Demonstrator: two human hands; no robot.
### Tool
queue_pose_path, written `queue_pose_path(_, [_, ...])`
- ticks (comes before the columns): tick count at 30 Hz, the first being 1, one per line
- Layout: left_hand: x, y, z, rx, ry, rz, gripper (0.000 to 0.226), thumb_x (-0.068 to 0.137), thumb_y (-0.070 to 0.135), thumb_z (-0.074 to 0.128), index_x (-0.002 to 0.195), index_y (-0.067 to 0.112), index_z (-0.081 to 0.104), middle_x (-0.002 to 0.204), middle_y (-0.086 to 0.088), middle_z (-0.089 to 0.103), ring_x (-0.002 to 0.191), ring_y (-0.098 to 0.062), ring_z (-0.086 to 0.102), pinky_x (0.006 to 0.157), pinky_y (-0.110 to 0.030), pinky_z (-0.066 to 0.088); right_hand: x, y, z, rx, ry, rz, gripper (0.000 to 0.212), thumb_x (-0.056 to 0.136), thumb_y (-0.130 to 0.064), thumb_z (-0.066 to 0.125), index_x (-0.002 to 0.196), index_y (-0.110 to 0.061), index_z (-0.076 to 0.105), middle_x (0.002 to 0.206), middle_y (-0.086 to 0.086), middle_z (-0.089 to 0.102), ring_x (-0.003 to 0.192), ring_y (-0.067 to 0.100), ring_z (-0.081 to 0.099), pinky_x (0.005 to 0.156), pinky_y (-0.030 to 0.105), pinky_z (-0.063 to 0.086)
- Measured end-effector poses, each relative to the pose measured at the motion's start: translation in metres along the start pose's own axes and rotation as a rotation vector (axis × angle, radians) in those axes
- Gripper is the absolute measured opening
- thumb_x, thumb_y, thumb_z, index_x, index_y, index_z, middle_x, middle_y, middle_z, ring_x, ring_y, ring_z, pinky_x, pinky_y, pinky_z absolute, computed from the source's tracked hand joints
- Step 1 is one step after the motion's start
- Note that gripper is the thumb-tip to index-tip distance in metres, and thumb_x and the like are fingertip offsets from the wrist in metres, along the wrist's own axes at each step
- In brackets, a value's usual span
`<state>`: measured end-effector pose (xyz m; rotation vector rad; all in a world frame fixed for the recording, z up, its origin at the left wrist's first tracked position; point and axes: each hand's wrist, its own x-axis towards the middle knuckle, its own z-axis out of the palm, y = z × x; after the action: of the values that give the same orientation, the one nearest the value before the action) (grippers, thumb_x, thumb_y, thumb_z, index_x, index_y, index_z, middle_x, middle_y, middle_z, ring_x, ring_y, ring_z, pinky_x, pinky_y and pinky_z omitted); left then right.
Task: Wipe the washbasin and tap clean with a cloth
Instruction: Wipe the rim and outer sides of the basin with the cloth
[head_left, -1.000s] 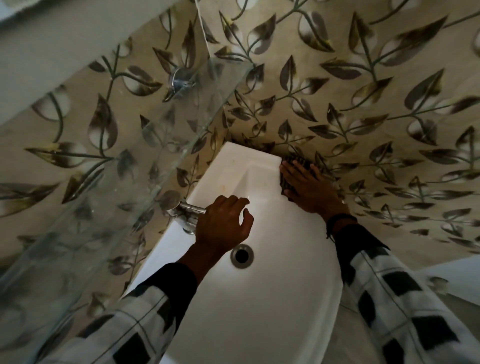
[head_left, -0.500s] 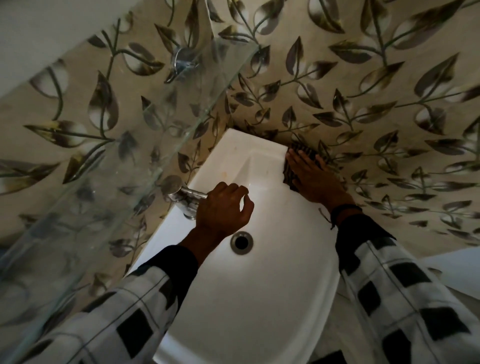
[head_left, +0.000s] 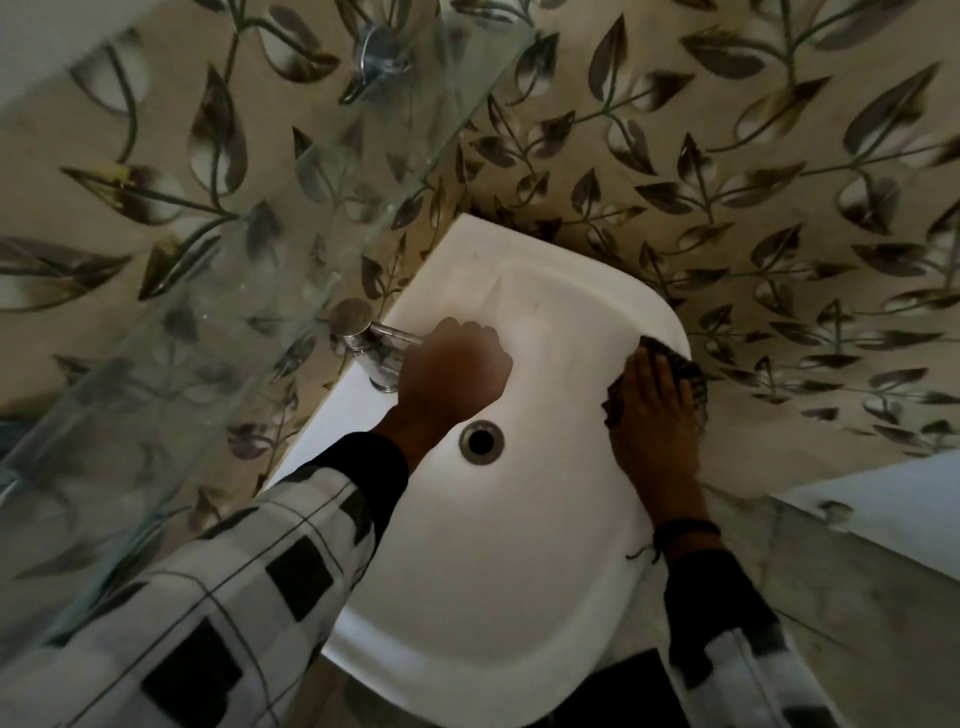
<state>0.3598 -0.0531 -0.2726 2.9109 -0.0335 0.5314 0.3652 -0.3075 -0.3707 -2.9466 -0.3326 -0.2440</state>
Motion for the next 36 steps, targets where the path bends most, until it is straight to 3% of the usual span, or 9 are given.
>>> queue_pose_path(5, [0.001, 0.001, -0.004, -0.003, -0.006, -0.006, 0.023, 0.086, 0.032, 0.050, 0.077, 0.020, 0.068, 0.068, 0.003, 0.063, 0.072, -0.022, 0.060, 0.051, -0.028, 0.046, 0.062, 0.012, -0.009, 0.024, -0.081, 0.016, 0.079, 0.092, -0.020, 0.066, 0.155, 0.001, 0.024, 0.162, 0.019, 0.027, 0.147, 0.034, 0.032, 0.120, 0.053, 0.025])
queue_pose_path(7, [0.002, 0.003, -0.007, -0.001, -0.006, -0.006, 0.021, 0.085, 0.031, 0.053, 0.077, 0.019, 0.067, 0.069, 0.003, 0.064, 0.073, -0.023, 0.060, 0.052, -0.027, 0.042, 0.043, 0.007, -0.009, 0.056, -0.004, 0.063, 0.077, 0.088, -0.011, 0.067, 0.153, 0.003, 0.030, 0.158, 0.022, 0.033, 0.143, 0.037, 0.038, 0.118, 0.055, 0.029])
queue_pose_path(11, [0.000, 0.005, -0.010, 0.023, 0.003, 0.000, 0.017, 0.083, 0.028, 0.060, 0.070, 0.017, 0.064, 0.065, 0.003, 0.062, 0.069, -0.024, 0.060, 0.055, -0.025, 0.031, -0.047, -0.022, -0.013, 0.076, 0.102, 0.144, 0.061, 0.088, -0.007, 0.044, 0.147, 0.004, 0.041, 0.152, 0.024, 0.042, 0.140, 0.036, 0.043, 0.118, 0.053, 0.025])
queue_pose_path(14, [0.000, 0.005, -0.010, 0.035, 0.004, -0.017, 0.017, 0.083, 0.028, 0.062, 0.069, 0.017, 0.063, 0.063, 0.002, 0.060, 0.067, -0.025, 0.059, 0.055, -0.025, 0.030, -0.096, -0.037, -0.009, 0.048, 0.032, 0.082, 0.054, 0.084, -0.004, 0.058, 0.137, 0.003, 0.055, 0.146, 0.020, 0.052, 0.140, 0.031, 0.044, 0.119, 0.051, 0.023])
queue_pose_path(17, [-0.001, 0.006, -0.010, 0.046, -0.004, -0.010, 0.019, 0.084, 0.029, 0.059, 0.070, 0.017, 0.064, 0.064, 0.002, 0.061, 0.068, -0.025, 0.060, 0.055, -0.025, 0.030, -0.074, -0.014, -0.008, 0.000, -0.010, -0.029, 0.053, 0.083, -0.014, 0.071, 0.132, 0.002, 0.060, 0.145, 0.018, 0.053, 0.140, 0.032, 0.044, 0.117, 0.053, 0.024])
queue_pose_path(23, [-0.001, 0.005, -0.012, 0.072, -0.025, 0.002, 0.024, 0.086, 0.030, 0.053, 0.074, 0.015, 0.066, 0.067, -0.002, 0.064, 0.069, -0.028, 0.062, 0.057, -0.027, 0.032, -0.030, -0.003, -0.015, 0.033, -0.045, 0.049, 0.071, 0.093, -0.018, 0.059, 0.154, 0.002, 0.028, 0.164, 0.018, 0.022, 0.151, 0.035, 0.022, 0.119, 0.058, 0.023])
queue_pose_path(28, [-0.002, 0.009, -0.013, 0.058, -0.015, -0.020, 0.022, 0.084, 0.028, 0.055, 0.070, 0.015, 0.065, 0.063, -0.004, 0.062, 0.064, -0.030, 0.061, 0.056, -0.026, 0.033, -0.099, -0.029, -0.013, 0.063, -0.021, 0.128, 0.066, 0.096, -0.017, 0.048, 0.155, 0.003, 0.025, 0.164, 0.018, 0.020, 0.152, 0.032, 0.020, 0.120, 0.055, 0.023])
queue_pose_path(31, [-0.001, 0.009, -0.014, 0.070, 0.005, -0.003, 0.023, 0.086, 0.028, 0.055, 0.072, 0.013, 0.066, 0.064, -0.005, 0.063, 0.065, -0.031, 0.062, 0.057, -0.028, 0.034, -0.075, -0.018, -0.012, 0.078, -0.028, 0.119, 0.068, 0.097, -0.018, 0.051, 0.152, 0.009, 0.024, 0.162, 0.025, 0.020, 0.150, 0.040, 0.020, 0.121, 0.055, 0.022])
queue_pose_path(36, [-0.002, 0.008, -0.012, 0.077, -0.023, -0.016, 0.026, 0.088, 0.030, 0.050, 0.076, 0.013, 0.067, 0.067, -0.005, 0.065, 0.068, -0.031, 0.062, 0.059, -0.029, 0.033, -0.054, -0.012, -0.015, 0.086, -0.048, 0.171, 0.069, 0.098, -0.025, 0.029, 0.149, 0.020, 0.014, 0.158, 0.039, 0.010, 0.149, 0.051, 0.010, 0.123, 0.056, 0.012])
